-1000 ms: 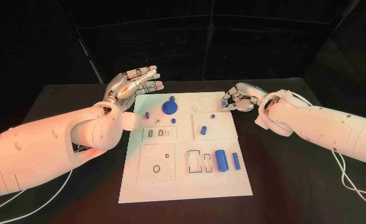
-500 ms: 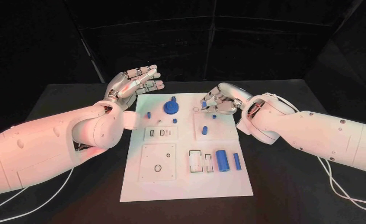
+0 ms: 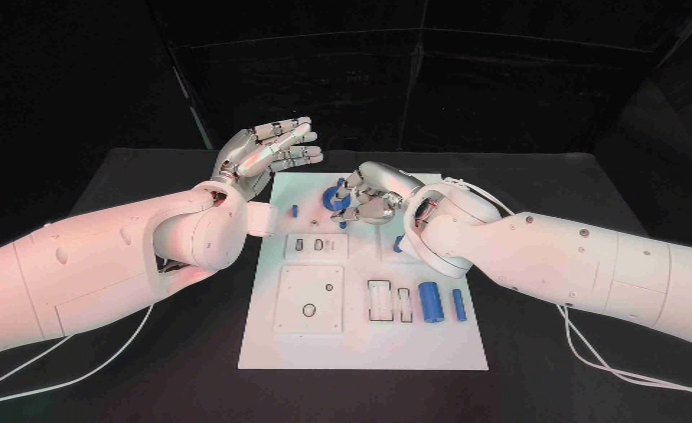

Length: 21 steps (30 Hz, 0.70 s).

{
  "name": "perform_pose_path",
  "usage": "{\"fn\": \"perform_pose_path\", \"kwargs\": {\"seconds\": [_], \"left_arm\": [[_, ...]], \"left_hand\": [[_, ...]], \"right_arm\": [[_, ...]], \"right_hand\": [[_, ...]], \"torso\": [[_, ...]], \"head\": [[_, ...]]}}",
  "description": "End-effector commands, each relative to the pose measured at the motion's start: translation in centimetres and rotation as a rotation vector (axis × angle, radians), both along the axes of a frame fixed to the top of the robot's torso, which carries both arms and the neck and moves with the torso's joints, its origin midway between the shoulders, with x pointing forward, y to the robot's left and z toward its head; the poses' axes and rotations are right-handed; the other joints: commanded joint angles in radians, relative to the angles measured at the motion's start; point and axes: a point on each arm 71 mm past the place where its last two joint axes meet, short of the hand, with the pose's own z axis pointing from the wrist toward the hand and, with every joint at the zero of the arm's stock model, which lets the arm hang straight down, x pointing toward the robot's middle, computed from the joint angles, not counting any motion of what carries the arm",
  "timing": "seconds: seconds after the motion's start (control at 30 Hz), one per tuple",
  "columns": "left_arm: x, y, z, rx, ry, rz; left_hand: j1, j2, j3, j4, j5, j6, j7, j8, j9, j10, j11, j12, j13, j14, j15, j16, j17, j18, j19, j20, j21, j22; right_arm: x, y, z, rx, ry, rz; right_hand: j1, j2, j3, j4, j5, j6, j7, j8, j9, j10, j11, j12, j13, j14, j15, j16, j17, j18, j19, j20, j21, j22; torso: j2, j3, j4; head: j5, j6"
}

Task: Assemble the parts on the task board

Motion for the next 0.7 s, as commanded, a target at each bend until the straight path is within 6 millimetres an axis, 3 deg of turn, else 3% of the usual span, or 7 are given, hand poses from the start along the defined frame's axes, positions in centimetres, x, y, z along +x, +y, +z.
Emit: {"fn": "perform_pose_path", "kwargs": {"seconds": [0.03, 0.3, 0.7], "left_arm": [[0.0, -0.3, 0.2, -0.004, -0.008, -0.021], [0.0, -0.5, 0.3, -0.005, -0.009, -0.024], [0.1, -0.3, 0.2, -0.003, -0.01, -0.019]], "left_hand": [[0.008, 0.002, 0.001, -0.007, 0.001, 0.003, 0.057, 0.0, 0.0, 0.006, 0.0, -0.003, 0.0, 0.006, 0.002, -0.004, -0.001, 0.005, 0.01, 0.0, -0.004, -0.001], [0.008, 0.002, 0.001, -0.007, 0.001, 0.003, 0.057, 0.0, 0.0, 0.006, 0.0, -0.003, 0.0, 0.006, 0.002, -0.004, -0.001, 0.005, 0.01, 0.0, -0.004, -0.001], [0.008, 0.002, 0.001, -0.007, 0.001, 0.003, 0.057, 0.0, 0.0, 0.006, 0.0, -0.003, 0.0, 0.006, 0.002, -0.004, -0.001, 0.005, 0.01, 0.0, -0.004, -0.001]], "right_arm": [[-0.1, 1.2, -0.5, -0.09, -0.017, 0.006], [-0.8, 3.4, -1.8, -0.14, -0.015, 0.045], [-1.2, 4.0, -3.1, -0.2, 0.005, 0.068]], "right_hand": [[-0.003, 0.007, 0.005, -0.001, -0.003, 0.03, -0.02, 0.007, 0.004, -0.003, -0.005, -0.004, 0.091, 0.086, -0.009, 0.004, 0.169, -0.005, -0.002, -0.006, -0.005, -0.001], [-0.006, 0.005, 0.006, -0.001, -0.001, 0.028, -0.02, 0.005, 0.003, -0.003, -0.005, -0.004, 0.091, 0.086, -0.009, 0.004, 0.169, -0.005, -0.003, -0.006, -0.006, -0.002], [-0.011, 0.002, 0.009, -0.001, 0.005, 0.027, -0.02, 0.004, 0.003, -0.003, -0.005, -0.005, 0.091, 0.086, -0.01, 0.004, 0.169, -0.005, -0.002, -0.006, -0.005, -0.001]], "torso": [[0.001, 0.0011, -0.0018], [0.001, 0.0023, -0.001], [0.0, 0.0032, -0.0033]], "head": [[0.007, -0.004], [0.019, -0.011], [0.035, -0.021]]}}
